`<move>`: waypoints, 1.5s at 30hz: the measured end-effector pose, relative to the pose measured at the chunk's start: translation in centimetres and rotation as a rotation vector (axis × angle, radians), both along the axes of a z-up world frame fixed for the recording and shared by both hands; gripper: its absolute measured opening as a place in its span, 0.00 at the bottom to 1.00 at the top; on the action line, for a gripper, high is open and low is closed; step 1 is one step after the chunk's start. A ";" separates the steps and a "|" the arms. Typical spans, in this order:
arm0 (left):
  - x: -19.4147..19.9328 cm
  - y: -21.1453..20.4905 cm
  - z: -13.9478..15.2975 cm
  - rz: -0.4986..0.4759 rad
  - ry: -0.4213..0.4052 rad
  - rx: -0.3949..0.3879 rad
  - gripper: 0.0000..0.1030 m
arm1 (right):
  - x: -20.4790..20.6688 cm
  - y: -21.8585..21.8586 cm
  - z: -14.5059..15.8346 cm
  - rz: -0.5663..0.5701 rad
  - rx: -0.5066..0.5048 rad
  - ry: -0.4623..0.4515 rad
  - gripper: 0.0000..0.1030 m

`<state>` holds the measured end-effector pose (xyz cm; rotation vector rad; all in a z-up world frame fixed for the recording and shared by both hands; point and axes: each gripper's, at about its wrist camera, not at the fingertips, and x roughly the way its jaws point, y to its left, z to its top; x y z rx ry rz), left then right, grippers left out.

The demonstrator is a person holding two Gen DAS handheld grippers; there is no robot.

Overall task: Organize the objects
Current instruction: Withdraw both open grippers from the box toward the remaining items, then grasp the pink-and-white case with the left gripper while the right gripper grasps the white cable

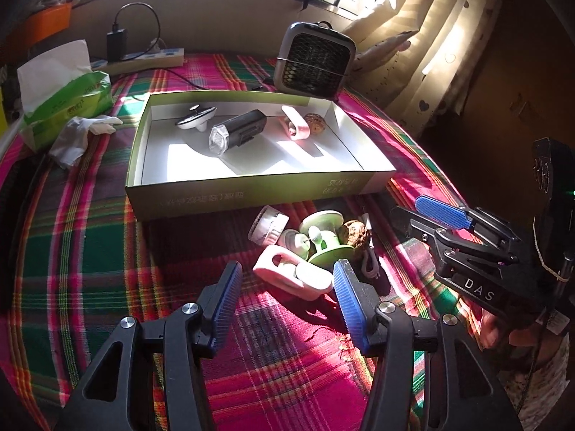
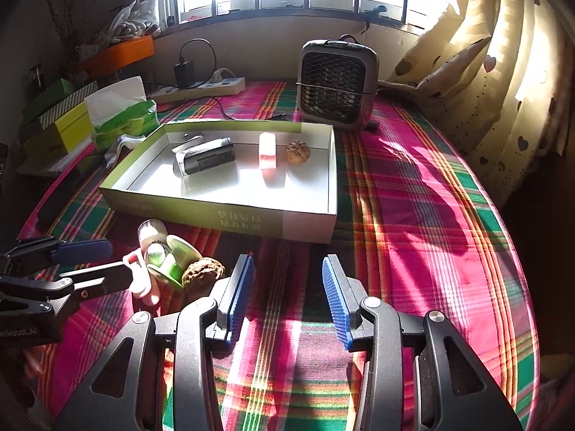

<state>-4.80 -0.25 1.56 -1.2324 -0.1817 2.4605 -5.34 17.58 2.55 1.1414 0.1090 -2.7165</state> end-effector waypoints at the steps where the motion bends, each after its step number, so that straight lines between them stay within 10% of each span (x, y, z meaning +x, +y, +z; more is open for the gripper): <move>1: 0.1 0.2 -0.1 0.000 -0.002 -0.003 0.50 | 0.1 0.1 0.0 -0.002 -0.008 -0.001 0.44; 45: 0.4 -1.6 0.6 0.033 0.009 -0.075 0.52 | 0.0 -2.0 -2.1 0.026 0.032 -0.081 0.50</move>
